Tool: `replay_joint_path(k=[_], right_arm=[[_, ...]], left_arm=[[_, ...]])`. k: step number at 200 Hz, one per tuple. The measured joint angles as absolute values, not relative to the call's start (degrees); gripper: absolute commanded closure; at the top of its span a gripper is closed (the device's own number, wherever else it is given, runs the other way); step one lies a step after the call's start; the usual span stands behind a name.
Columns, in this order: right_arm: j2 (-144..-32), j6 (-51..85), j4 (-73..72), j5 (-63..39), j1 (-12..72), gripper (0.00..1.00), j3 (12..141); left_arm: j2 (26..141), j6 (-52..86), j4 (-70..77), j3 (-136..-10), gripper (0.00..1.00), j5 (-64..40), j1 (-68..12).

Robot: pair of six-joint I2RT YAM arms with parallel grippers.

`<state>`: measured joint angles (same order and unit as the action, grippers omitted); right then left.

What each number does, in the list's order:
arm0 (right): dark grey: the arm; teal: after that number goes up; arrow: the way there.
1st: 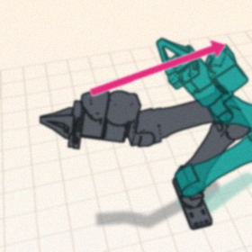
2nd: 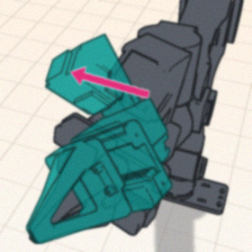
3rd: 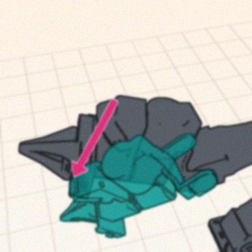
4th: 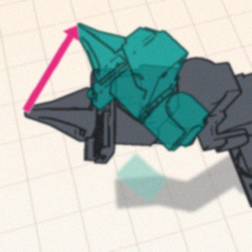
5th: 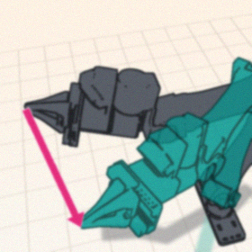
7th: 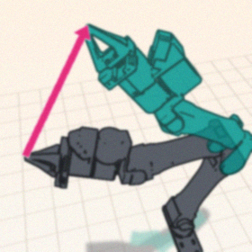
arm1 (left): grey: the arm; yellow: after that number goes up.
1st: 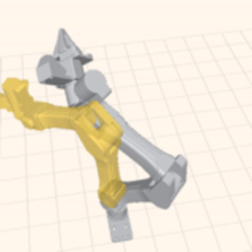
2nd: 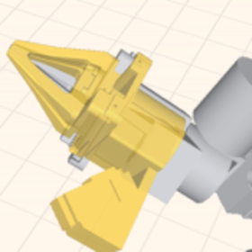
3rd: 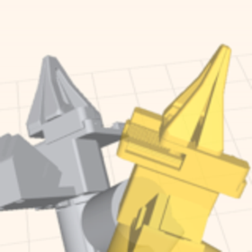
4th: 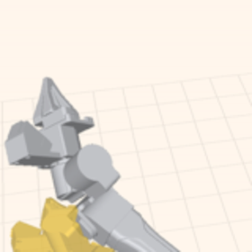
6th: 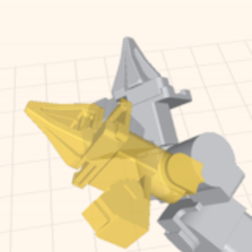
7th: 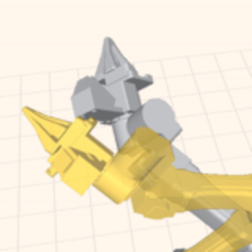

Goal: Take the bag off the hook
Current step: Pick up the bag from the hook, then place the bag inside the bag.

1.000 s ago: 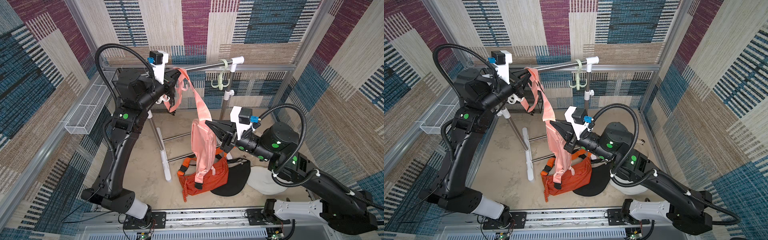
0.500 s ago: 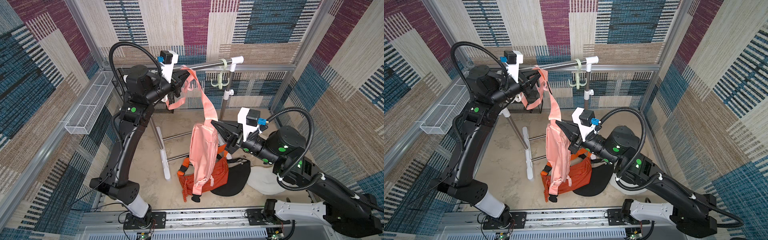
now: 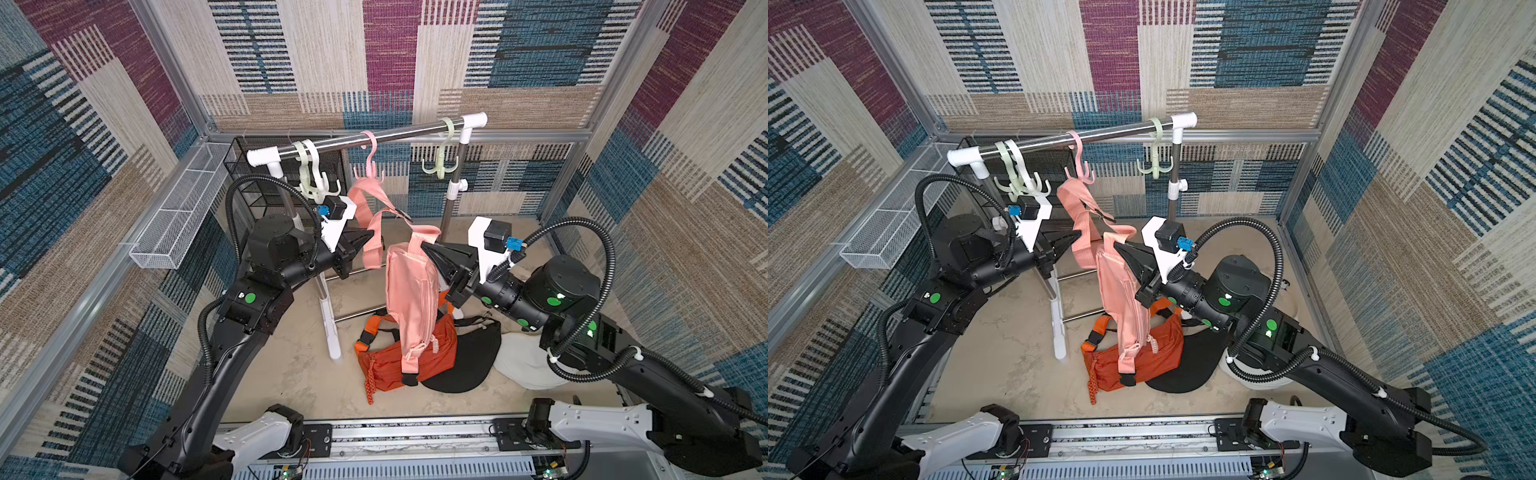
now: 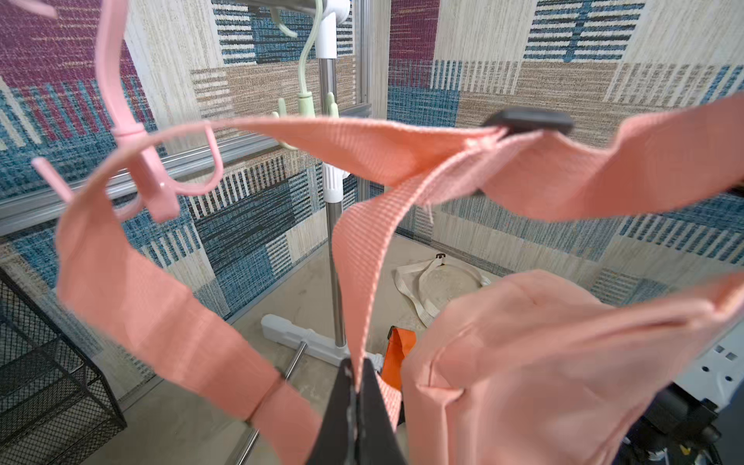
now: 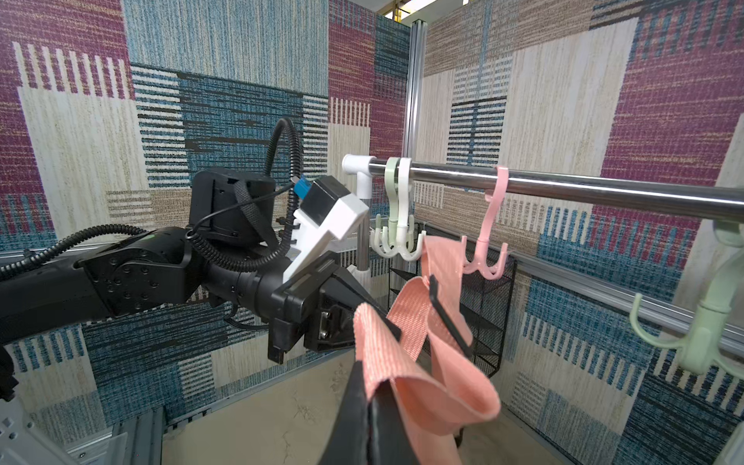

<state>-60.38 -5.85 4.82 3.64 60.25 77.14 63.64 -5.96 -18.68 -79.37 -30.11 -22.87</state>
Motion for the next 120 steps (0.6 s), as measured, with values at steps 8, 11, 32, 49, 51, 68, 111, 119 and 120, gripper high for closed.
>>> replay_joint_path(k=[8, 11, 32, 49, 51, 68, 111, 119, 120], right_arm=[[-60.4, -5.8, 4.8, 3.6, 60.2, 1.0, 76.9], [-60.4, -5.7, 4.8, 3.6, 60.2, 1.0, 76.8], [-60.4, -5.4, 4.8, 3.7, 60.2, 1.0, 76.3], [-60.8, -5.0, 4.9, 3.7, 60.2, 1.0, 76.5], [-60.9, -5.0, 5.0, 3.6, 60.2, 1.0, 76.6], [-62.5, -4.4, 6.1, 3.4, 60.2, 1.0, 78.1], [-67.0, 0.9, 8.0, -4.2, 60.3, 1.0, 78.9], [-67.8, 2.4, 7.9, -6.0, 60.3, 1.0, 78.1], [-68.0, 2.7, 7.9, -6.2, 60.3, 1.0, 78.0]], left_arm=[[63.3, -6.0, -18.7, -78.4, 1.0, -30.0, -22.9], [63.2, -6.0, -18.8, -78.0, 1.0, -30.0, -22.9], [62.4, -6.0, -19.0, -76.3, 1.0, -29.8, -22.9], [61.3, -6.0, -19.3, -75.4, 1.0, -29.4, -22.7], [61.1, -6.0, -19.4, -75.2, 1.0, -29.2, -22.7], [59.4, -6.0, -20.9, -74.7, 1.0, -28.7, -22.7], [48.6, -3.2, -27.3, -67.7, 1.0, -27.7, -22.7], [45.5, -2.0, -28.2, -65.1, 0.84, -26.4, -22.7], [44.9, -1.7, -28.4, -64.6, 0.82, -26.1, -22.7]])
